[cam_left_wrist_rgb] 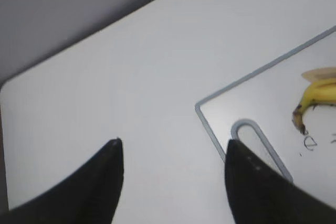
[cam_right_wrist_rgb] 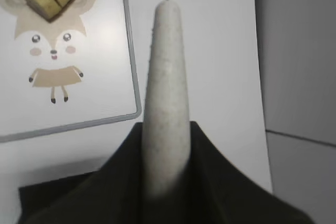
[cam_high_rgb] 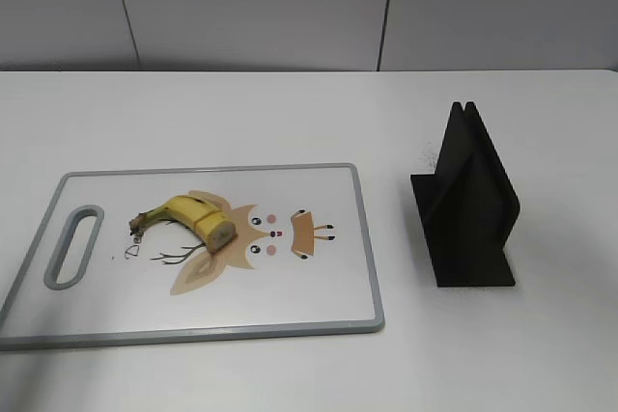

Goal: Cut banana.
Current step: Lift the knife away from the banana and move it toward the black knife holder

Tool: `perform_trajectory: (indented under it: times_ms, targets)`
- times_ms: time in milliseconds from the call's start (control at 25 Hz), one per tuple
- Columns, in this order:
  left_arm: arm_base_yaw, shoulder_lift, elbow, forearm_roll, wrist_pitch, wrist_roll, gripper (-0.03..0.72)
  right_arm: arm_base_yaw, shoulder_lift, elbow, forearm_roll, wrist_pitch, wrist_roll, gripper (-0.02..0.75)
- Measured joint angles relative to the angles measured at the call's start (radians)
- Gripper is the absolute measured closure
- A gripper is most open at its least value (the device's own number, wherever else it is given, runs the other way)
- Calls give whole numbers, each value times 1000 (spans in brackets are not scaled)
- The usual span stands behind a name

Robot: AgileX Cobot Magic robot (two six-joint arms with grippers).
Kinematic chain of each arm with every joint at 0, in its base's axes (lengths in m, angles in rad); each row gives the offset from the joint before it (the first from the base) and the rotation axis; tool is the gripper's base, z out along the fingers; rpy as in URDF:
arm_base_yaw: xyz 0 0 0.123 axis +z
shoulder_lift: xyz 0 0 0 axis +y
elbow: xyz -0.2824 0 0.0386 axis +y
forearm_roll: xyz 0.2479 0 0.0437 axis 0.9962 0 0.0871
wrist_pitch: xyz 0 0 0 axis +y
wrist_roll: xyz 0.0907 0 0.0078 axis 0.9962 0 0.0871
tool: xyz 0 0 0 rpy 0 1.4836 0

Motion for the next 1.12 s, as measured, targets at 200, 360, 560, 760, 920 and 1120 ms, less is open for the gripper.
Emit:
perform_trajectory:
  times_ms: [200, 360, 560, 760, 920, 1120]
  targets:
    - [1, -55, 0, 149, 188, -286, 121, 0, -33, 0, -57, 1, 456, 570]
    - [2, -128, 9, 200, 322, -418, 122, -1, -89, 45, -99, -1, 699, 570]
    - [3, -308, 117, 217, 365, -499, 122, -2, -258, 296, -89, -2, 872, 570]
    - [3, -520, 276, 218, 379, -531, 125, -2, -419, 538, -121, -27, 1074, 570]
    - [3, -693, 376, 217, 421, -538, 126, -2, -502, 652, -134, -46, 1190, 570]
    - [3, -876, 428, 217, 467, -540, 126, -2, -595, 801, -135, -112, 1308, 570]
